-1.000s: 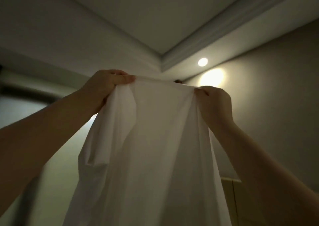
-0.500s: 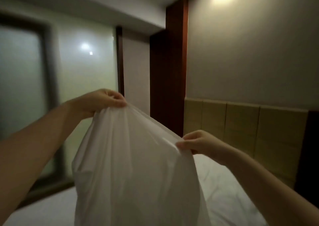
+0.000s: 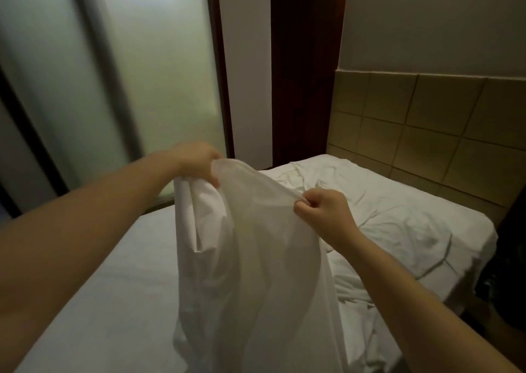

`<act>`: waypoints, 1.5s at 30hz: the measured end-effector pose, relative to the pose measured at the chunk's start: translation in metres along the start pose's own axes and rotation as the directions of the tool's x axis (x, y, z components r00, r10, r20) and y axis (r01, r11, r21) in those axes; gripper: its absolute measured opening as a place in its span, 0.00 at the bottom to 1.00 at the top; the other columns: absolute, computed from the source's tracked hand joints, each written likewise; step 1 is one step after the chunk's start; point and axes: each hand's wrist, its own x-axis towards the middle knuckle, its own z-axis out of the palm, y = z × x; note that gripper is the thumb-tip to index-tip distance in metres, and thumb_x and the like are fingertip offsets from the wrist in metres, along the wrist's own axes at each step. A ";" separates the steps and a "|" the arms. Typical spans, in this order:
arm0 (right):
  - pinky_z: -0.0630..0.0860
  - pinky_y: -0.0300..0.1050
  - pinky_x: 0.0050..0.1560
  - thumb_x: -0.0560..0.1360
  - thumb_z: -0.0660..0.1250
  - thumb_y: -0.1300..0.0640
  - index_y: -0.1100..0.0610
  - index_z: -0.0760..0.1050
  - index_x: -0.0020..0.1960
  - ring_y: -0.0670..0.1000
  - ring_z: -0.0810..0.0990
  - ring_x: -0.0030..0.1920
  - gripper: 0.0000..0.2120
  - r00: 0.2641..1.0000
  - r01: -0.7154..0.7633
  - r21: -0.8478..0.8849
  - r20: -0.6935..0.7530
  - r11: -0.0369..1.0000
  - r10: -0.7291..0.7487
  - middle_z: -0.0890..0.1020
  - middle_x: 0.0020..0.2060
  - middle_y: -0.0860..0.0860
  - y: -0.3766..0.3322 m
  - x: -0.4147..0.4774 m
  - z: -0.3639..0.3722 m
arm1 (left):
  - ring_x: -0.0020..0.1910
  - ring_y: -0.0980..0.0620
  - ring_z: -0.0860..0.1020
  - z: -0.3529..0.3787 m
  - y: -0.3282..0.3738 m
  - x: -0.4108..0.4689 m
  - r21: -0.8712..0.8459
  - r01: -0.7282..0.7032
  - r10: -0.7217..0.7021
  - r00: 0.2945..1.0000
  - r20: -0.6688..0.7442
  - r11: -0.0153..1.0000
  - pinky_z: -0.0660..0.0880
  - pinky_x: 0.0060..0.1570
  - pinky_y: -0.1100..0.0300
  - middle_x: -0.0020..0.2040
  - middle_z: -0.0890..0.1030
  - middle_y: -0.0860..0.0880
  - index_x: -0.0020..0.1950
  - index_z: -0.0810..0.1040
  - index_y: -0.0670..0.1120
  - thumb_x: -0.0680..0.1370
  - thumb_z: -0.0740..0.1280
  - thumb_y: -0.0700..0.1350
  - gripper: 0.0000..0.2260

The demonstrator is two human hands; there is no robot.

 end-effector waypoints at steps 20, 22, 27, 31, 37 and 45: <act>0.66 0.38 0.32 0.75 0.67 0.55 0.57 0.78 0.35 0.45 0.70 0.30 0.11 0.950 -0.112 -0.107 0.279 0.988 0.138 0.74 0.29 0.48 -0.029 -0.107 -0.010 | 0.41 0.61 0.73 0.077 0.103 -0.115 -0.763 -0.389 0.585 0.811 -0.017 0.517 0.69 0.45 0.66 0.39 0.77 0.56 0.44 0.77 0.56 0.76 0.68 0.48 0.02; 0.69 0.42 0.36 0.74 0.68 0.55 0.59 0.78 0.36 0.48 0.74 0.34 0.11 0.956 -0.091 -0.161 0.263 0.983 0.132 0.77 0.32 0.49 -0.021 -0.128 -0.006 | 0.37 0.63 0.72 0.084 0.107 -0.134 -0.773 -0.367 0.503 0.861 -0.073 0.517 0.68 0.40 0.72 0.37 0.77 0.53 0.42 0.79 0.52 0.75 0.68 0.46 0.03; 0.71 0.42 0.39 0.75 0.66 0.52 0.60 0.80 0.40 0.46 0.74 0.38 0.13 0.985 -0.053 -0.218 0.150 0.975 0.087 0.78 0.38 0.48 -0.006 -0.192 0.031 | 0.32 0.67 0.75 0.105 0.112 -0.205 -0.926 -0.188 0.153 0.978 -0.144 0.329 0.71 0.35 0.76 0.30 0.77 0.59 0.39 0.78 0.48 0.76 0.67 0.43 0.06; 0.71 0.43 0.36 0.75 0.59 0.44 0.61 0.81 0.40 0.49 0.75 0.36 0.22 0.997 -0.035 -0.194 0.059 0.980 0.047 0.78 0.36 0.51 -0.003 -0.254 0.056 | 0.33 0.65 0.76 0.140 0.116 -0.273 -0.973 -0.042 -0.068 0.996 -0.059 0.229 0.72 0.35 0.73 0.33 0.78 0.55 0.40 0.79 0.44 0.76 0.67 0.42 0.06; 0.78 0.49 0.37 0.72 0.64 0.44 0.59 0.83 0.43 0.46 0.77 0.40 0.19 0.996 -0.079 0.055 0.052 0.995 0.076 0.80 0.39 0.50 -0.020 -0.321 0.065 | 0.39 0.60 0.78 0.178 0.105 -0.342 -0.980 0.069 -0.132 0.990 0.045 0.186 0.73 0.39 0.67 0.36 0.80 0.57 0.39 0.81 0.51 0.74 0.69 0.42 0.06; 0.73 0.36 0.42 0.71 0.68 0.47 0.53 0.81 0.48 0.42 0.74 0.45 0.11 0.973 -0.088 0.095 0.221 0.992 0.065 0.75 0.41 0.44 -0.059 -0.333 0.074 | 0.39 0.64 0.77 0.176 0.079 -0.383 -0.978 -0.051 -0.089 0.994 -0.070 0.200 0.71 0.40 0.74 0.34 0.81 0.60 0.34 0.83 0.56 0.73 0.69 0.37 0.15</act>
